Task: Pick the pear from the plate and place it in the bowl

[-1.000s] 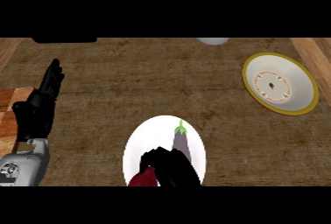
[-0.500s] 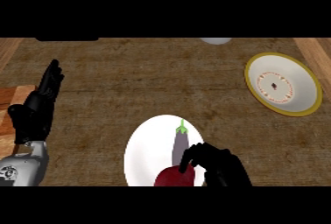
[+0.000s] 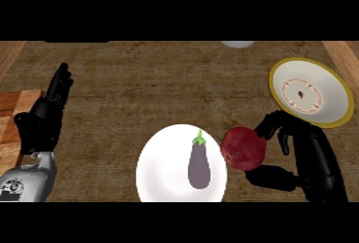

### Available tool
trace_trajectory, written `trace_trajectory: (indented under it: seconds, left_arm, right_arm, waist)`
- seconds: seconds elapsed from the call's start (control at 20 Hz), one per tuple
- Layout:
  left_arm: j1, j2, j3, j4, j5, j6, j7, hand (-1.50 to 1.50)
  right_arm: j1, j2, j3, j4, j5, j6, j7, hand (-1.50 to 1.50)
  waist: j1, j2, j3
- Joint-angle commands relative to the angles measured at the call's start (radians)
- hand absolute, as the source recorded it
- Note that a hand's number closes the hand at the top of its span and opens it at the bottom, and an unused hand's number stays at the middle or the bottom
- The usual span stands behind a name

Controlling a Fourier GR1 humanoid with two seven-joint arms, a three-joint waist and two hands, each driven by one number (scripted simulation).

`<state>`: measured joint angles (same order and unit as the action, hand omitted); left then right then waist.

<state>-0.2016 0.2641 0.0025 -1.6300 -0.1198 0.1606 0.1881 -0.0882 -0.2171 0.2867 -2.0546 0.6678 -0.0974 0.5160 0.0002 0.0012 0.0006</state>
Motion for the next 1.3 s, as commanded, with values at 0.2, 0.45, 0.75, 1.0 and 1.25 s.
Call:
trace_trajectory:
  seconds: [0.2, 0.45, 0.75, 1.0, 1.25]
  left_arm:
    - [-0.029, 0.004, 0.026, 0.052, 0.0, -0.021, -0.007, 0.0]
    - [-0.062, 0.001, 0.039, 0.092, 0.009, -0.033, -0.029, 0.0]
    - [-0.022, -0.05, -0.02, 0.019, -0.039, 0.005, -0.01, 0.0]
    - [-0.047, -0.052, -0.027, 0.008, -0.034, -0.014, 0.005, 0.0]
    - [-0.07, -0.037, 0.0, 0.036, -0.015, -0.033, -0.024, 0.0]
  right_arm:
    - [-0.137, -0.067, -0.351, 0.357, -0.233, -0.069, -0.319, 1.5]
    - [-0.29, -0.146, -0.433, 0.64, -0.161, -0.116, -0.453, 1.5]
    - [-0.33, -0.23, -0.489, 0.938, -0.046, -0.253, -0.634, 1.5]
    - [-0.573, -0.279, -0.549, 1.304, -0.02, -0.337, -0.712, 1.5]
    - [-0.63, -0.284, -0.626, 1.547, -0.092, -0.329, -0.808, 1.5]
  waist:
    - [0.006, 0.004, 0.001]
    - [0.014, 0.007, 0.0]
    - [0.025, 0.011, 0.001]
    - [0.053, 0.017, 0.002]
    - [0.065, 0.027, 0.004]
